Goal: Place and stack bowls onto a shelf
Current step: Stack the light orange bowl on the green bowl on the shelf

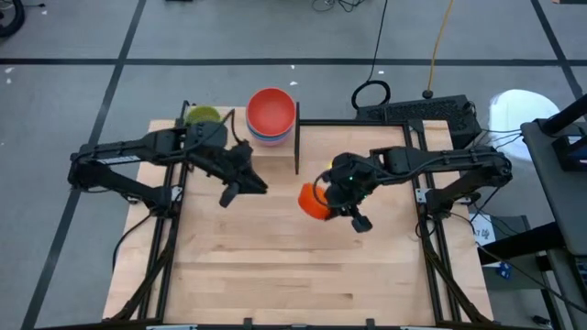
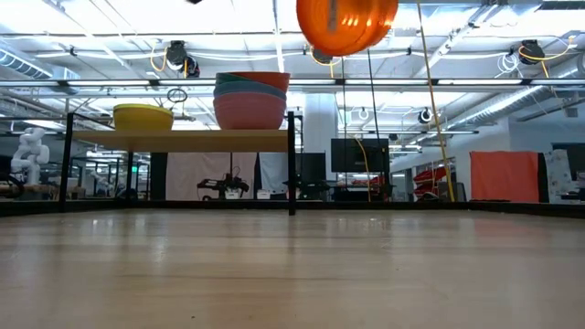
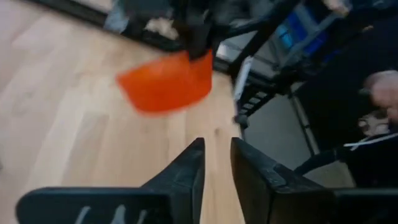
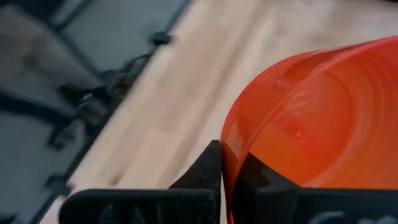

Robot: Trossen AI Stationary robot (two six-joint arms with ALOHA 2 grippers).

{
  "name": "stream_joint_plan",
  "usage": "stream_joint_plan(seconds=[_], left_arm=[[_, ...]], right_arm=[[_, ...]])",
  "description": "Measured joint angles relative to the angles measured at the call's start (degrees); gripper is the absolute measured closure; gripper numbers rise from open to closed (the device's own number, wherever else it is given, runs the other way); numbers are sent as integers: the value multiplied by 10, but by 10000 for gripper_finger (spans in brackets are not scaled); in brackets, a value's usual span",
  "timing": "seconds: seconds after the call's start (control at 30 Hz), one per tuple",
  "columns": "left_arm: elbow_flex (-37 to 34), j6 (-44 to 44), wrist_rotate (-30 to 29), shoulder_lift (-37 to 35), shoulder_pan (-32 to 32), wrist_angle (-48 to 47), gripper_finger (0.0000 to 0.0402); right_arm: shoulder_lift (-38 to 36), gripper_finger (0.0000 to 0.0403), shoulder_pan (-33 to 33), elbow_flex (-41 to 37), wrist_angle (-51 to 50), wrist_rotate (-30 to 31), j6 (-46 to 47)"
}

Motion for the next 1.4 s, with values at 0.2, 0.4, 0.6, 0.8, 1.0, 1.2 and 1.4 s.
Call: stream_joint_plan(seconds=[0.2, 0.4, 0.6, 0.8, 1.0, 1.2, 1.4], left_arm=[[1, 42, 11, 33, -31, 79, 306], [0, 104, 11, 63, -50, 70, 305], [0, 166, 11, 92, -54, 89, 305], [1, 231, 11, 99, -54, 122, 305], [1, 284, 11, 102, -54, 145, 305], [0, 306, 11, 115, -54, 149, 305], [1, 311, 28, 125, -54, 181, 305]], right_arm=[[-1, 403, 8, -10, 18, -120, -70], [-1, 403, 10, -10, 54, -183, -104], [-1, 403, 9, -10, 88, -219, -115], [-1, 403, 9, -11, 83, -220, -119], [-1, 403, 9, -11, 83, -242, -138], [-1, 403, 9, -11, 83, -250, -162], [-1, 403, 9, -11, 83, -249, -189]])
